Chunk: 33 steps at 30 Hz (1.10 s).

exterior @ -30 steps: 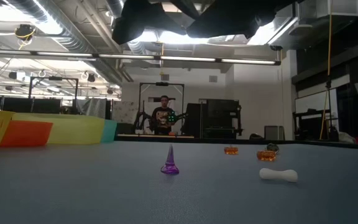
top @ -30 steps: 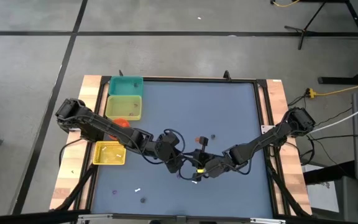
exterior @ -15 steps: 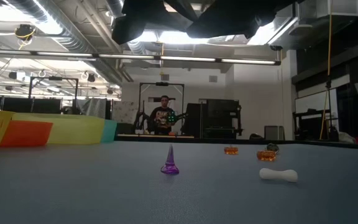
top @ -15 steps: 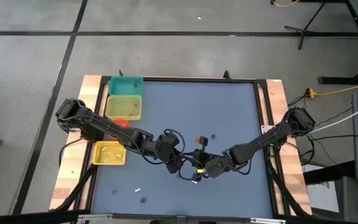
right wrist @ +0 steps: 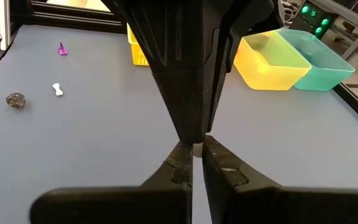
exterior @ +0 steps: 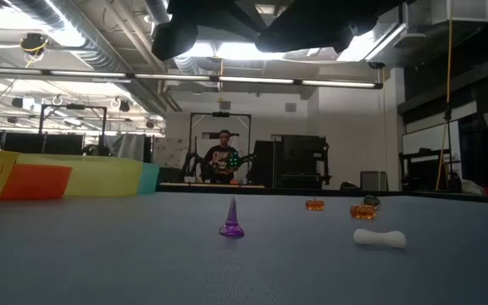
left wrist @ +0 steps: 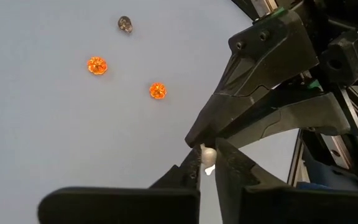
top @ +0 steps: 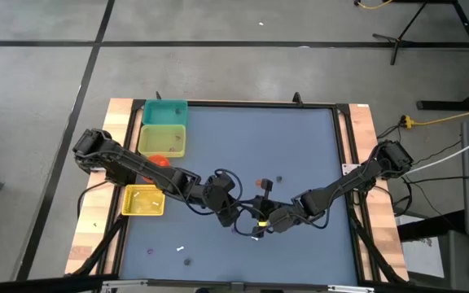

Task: Sort Halloween decoration
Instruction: Put the right white bone toy into the yellow basket

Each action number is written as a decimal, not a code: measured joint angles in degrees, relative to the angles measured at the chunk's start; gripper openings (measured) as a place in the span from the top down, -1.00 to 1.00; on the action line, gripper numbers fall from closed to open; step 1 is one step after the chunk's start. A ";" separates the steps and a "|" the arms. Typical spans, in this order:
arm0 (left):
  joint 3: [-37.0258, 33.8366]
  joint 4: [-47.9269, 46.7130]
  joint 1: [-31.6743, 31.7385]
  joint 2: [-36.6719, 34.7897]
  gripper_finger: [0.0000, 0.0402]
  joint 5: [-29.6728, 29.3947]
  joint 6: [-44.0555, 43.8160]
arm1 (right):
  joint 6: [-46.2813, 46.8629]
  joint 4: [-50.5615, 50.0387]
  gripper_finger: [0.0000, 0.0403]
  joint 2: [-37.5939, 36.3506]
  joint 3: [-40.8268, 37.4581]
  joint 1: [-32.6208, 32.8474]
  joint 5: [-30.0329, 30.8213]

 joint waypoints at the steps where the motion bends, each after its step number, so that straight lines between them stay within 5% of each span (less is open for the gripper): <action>1: 0.00 0.00 0.00 0.00 0.96 0.00 0.02 | 0.00 0.01 0.93 0.00 0.00 0.00 0.00; 17: -0.02 0.04 -0.02 0.00 0.98 0.15 0.00 | 0.00 0.12 0.91 0.00 0.00 0.00 -1.05; 33: -0.02 -0.13 0.31 0.00 0.98 5.26 0.13 | 0.03 -1.05 0.13 0.00 0.02 0.00 -2.30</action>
